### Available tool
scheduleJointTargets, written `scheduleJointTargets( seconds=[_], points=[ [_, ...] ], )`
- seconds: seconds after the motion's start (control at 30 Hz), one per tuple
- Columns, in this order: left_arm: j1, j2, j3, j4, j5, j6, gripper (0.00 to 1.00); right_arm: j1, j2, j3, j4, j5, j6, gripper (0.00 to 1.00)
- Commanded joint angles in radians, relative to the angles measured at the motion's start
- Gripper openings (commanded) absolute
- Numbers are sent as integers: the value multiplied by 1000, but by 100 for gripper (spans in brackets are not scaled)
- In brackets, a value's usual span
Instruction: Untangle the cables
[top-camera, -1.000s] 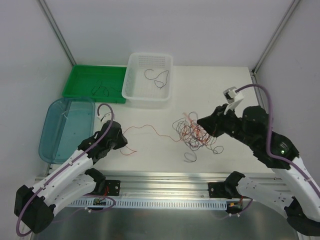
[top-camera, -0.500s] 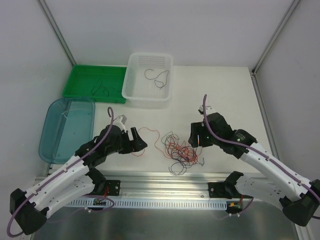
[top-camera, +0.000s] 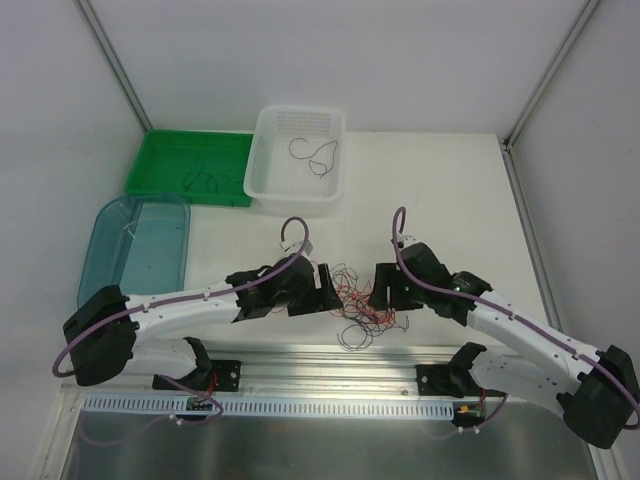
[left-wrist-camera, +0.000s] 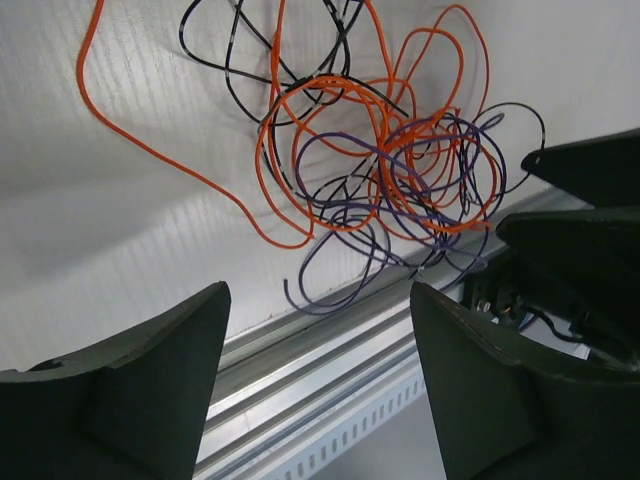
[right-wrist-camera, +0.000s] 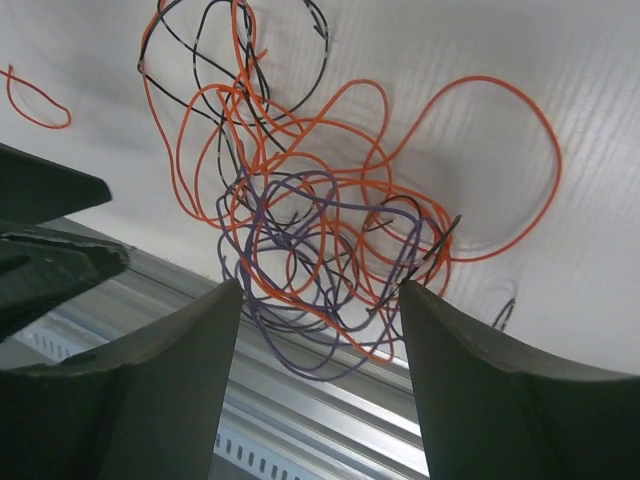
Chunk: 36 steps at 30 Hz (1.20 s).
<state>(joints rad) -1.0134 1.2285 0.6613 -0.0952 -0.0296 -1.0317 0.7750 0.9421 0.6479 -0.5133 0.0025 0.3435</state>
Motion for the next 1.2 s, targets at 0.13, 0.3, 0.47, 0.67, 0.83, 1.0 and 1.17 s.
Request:
scheduleJointTargets(
  seconds=[0.13,0.3,0.47,0.67,0.83,1.0,1.17],
  points=[
    [-46,106,-5,164,-130,-206,69,53,90,-39,205,-10,163,67],
    [-103,20,-118,181,-289,-323,59,66,110,-62,237,-10,193,67],
    [-145,-72,-245,180,-403,-502,56,72,109,-74,251,24,201,67],
    [-145,-5,-212,186,-440,-507,54,73,115,-74,251,28,200,66],
    [-145,46,-171,186,-467,-495,51,72,112,-80,254,28,201,66],
    [-145,97,-152,192,-470,-504,48,73,112,-82,265,25,201,66],
    [-145,156,-106,198,-455,-476,46,75,126,-86,282,14,210,66]
  ],
)
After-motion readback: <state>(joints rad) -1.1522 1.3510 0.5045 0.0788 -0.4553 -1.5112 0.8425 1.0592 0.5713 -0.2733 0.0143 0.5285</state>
